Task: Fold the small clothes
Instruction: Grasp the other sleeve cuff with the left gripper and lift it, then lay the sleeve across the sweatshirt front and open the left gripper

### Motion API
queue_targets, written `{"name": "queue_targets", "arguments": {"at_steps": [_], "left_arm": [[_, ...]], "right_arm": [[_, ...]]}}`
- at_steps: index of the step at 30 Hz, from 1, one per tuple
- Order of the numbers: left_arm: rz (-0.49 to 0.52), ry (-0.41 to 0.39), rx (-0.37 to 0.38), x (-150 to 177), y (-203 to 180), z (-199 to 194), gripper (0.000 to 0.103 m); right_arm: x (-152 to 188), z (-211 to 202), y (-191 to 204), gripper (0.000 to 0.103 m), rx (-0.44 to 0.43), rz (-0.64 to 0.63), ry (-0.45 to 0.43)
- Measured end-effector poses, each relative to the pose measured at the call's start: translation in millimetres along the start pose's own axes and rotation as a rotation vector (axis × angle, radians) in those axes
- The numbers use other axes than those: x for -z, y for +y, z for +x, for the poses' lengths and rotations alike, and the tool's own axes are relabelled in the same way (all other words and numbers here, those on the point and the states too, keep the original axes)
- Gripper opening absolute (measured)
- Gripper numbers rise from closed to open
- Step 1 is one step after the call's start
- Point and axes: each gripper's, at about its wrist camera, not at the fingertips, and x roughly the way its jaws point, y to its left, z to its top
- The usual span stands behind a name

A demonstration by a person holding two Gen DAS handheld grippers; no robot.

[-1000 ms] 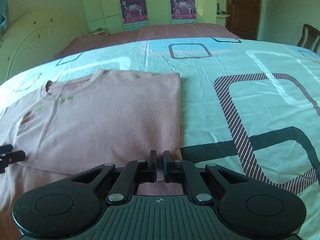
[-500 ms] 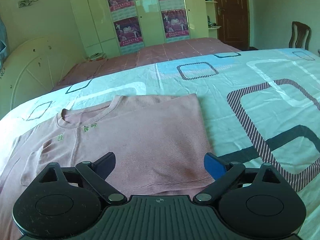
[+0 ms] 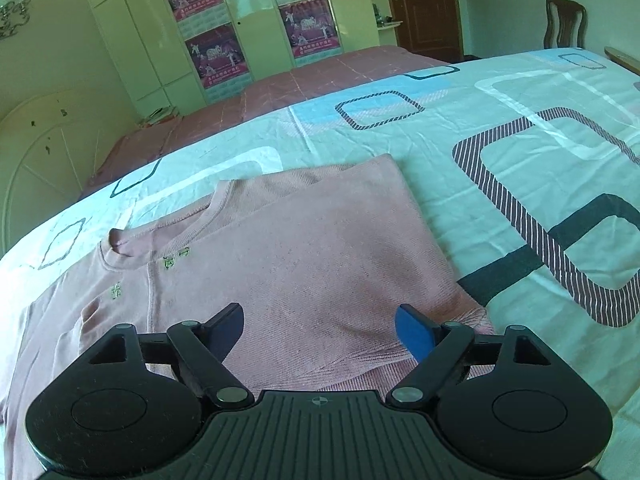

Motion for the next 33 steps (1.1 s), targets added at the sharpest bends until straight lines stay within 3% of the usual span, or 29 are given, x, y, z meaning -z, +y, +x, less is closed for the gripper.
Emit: {"name": "queue_targets", "arguments": {"at_steps": [2,6,11,15,22,27,33], "left_arm": [[-0.01,0.009,0.006,-5,3,9,0.012],[0.071,0.005,0.026,-3,-13,3,0.011],[0.339,0.03,0.139,40,-85,-17,0.01],[0.514,0.114,0.237,103,-151,-24,0.011],[0.742,0.319,0.337,236,-233,-26,0.01],[0.887,0.411,0.361,315,-273,-24,0.01],[1.043,0.49,0.388,387,-302,-23,0.01]], "right_arm": [[-2,0,0,0.083,0.002,0.009,-0.006],[-2,-1,-1,0.083,0.006,0.008,-0.009],[1,-1,-5,0.083,0.016,-0.021,-0.016],[1,-3,-11,0.083,0.009,-0.017,-0.023],[-7,-16,-19,0.083,-0.027,-0.061,-0.058],[-16,-25,-27,0.083,-0.08,-0.075,-0.07],[-22,-34,-45,0.083,-0.134,-0.059,-0.063]]}}
